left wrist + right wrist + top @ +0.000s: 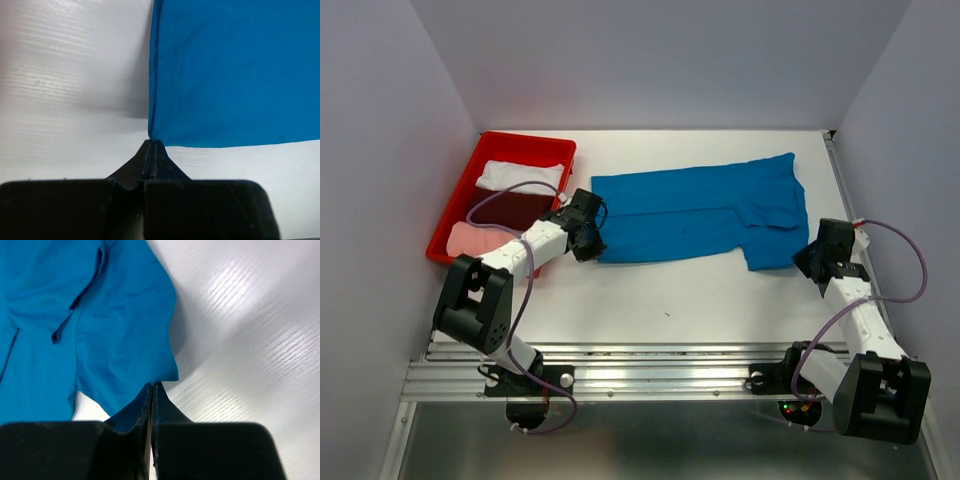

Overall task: Roll the t-shirts
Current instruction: Fold the T-shirt at the center of the board.

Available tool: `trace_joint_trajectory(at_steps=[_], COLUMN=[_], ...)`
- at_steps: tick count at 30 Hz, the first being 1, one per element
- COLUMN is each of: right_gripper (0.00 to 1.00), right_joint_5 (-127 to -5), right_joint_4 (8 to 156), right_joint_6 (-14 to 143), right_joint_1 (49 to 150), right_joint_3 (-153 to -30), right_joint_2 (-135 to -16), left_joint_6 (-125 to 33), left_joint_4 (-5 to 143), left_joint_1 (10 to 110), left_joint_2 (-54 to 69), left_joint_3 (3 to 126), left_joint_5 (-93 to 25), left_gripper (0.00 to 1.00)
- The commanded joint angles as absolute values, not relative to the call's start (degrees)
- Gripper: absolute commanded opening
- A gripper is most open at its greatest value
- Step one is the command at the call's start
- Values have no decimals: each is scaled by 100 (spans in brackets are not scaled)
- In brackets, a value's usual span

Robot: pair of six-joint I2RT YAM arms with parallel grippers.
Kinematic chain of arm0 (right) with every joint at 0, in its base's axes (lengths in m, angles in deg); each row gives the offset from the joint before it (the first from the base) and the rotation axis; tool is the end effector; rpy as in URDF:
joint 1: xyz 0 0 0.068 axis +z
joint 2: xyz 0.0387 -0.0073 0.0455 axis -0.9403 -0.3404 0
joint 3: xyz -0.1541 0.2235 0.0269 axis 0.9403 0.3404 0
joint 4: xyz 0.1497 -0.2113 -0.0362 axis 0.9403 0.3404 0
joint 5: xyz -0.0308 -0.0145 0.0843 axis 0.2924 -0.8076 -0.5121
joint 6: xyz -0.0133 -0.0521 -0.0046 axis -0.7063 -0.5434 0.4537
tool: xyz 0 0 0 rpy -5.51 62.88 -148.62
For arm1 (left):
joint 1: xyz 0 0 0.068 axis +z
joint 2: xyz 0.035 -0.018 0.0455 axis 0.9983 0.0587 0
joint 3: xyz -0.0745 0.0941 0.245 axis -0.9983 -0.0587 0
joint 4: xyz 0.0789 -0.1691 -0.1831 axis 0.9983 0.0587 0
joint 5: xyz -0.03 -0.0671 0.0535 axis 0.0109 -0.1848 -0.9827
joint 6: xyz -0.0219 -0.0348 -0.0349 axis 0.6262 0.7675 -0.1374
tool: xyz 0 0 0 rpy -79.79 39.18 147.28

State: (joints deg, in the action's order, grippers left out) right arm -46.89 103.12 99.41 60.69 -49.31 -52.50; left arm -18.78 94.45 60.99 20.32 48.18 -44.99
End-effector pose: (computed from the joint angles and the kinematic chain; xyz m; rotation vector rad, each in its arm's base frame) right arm 0.1990 -0.0400 0.2083 1.1049 2.1001 0.0348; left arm 0.2831 -0.1340 0.2058 -0.3161 2.5686 -0.3672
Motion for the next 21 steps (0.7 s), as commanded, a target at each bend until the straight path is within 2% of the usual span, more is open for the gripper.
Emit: trace_joint_trajectory(at_steps=[1, 13, 21], right_gripper=[1, 1, 1], right_joint_5=[-4519, -4590, -4897], right_joint_4=[10555, 10863, 10469], right_joint_6=[9799, 9685, 9545], right_joint_1=[6017, 6017, 6017], right_joint_3=[-5272, -5685, -6177], right_joint_2=[-5049, -4759, -5206], left_joint_6=[-1933, -1951, -1968], left_joint_4=[9674, 9972, 9956], left_joint_1=[6123, 6115, 6132], left_joint_2=[1737, 1272, 1455], left_joint_3=[4641, 4289, 4824], left_joint_5=[-4612, -4542, -4550], left_gripper=[0, 0, 0])
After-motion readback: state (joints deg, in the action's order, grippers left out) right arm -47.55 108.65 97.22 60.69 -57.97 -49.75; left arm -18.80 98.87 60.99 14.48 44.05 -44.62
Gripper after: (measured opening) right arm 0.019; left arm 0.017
